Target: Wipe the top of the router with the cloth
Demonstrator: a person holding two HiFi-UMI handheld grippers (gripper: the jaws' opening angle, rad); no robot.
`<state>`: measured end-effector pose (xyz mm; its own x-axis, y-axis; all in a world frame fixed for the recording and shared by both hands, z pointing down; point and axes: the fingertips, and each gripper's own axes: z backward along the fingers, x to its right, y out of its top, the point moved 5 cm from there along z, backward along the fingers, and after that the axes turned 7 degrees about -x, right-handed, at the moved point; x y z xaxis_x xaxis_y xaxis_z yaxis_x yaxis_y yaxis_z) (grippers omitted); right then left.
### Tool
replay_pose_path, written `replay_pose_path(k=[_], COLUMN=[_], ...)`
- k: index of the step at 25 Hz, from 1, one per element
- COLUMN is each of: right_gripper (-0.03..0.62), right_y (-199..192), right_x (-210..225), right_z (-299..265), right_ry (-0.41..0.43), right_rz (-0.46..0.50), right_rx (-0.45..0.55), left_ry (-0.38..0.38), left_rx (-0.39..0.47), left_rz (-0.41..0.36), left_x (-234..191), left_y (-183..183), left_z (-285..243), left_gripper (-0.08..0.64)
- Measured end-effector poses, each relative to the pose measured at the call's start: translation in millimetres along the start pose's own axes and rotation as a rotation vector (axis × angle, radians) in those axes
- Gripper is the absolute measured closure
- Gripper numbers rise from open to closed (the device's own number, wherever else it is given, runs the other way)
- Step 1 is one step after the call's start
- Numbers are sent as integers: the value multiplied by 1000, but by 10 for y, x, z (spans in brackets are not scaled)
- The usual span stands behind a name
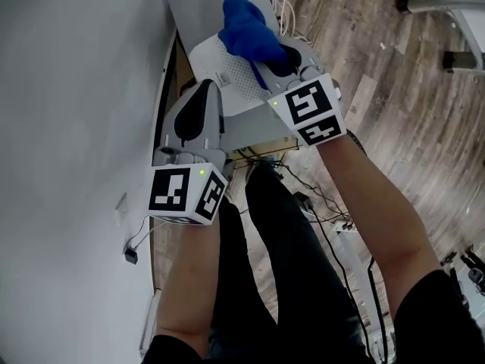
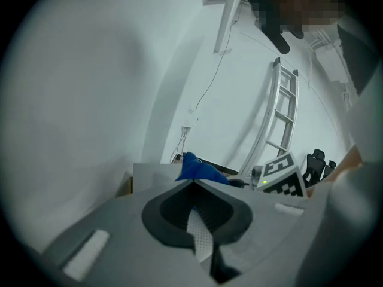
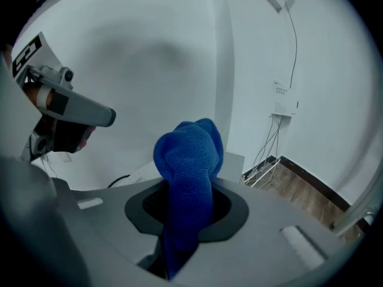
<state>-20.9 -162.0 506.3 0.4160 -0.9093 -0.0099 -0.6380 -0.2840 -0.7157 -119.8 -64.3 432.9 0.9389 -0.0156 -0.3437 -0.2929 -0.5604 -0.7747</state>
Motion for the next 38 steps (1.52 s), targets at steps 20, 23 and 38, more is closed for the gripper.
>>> replay_pose_path(k=[20,23,38], right_gripper=[485,485,485], right_y=[654,724,224], right_x=[-12,-9,-259], right_z=[767,939,-269], right_ry=[-22,-21,142], right_rz=[-81,-64,16], right_rx=[125,130,-88], left_ry=[-63,-106,-151], left_rx=[-25,-22,-63], left_rz=[-54,-73,-72], left_x=[11,13,-460], left_y=[565,680,385], left_z=[204,148,219], left_gripper=[558,558,559])
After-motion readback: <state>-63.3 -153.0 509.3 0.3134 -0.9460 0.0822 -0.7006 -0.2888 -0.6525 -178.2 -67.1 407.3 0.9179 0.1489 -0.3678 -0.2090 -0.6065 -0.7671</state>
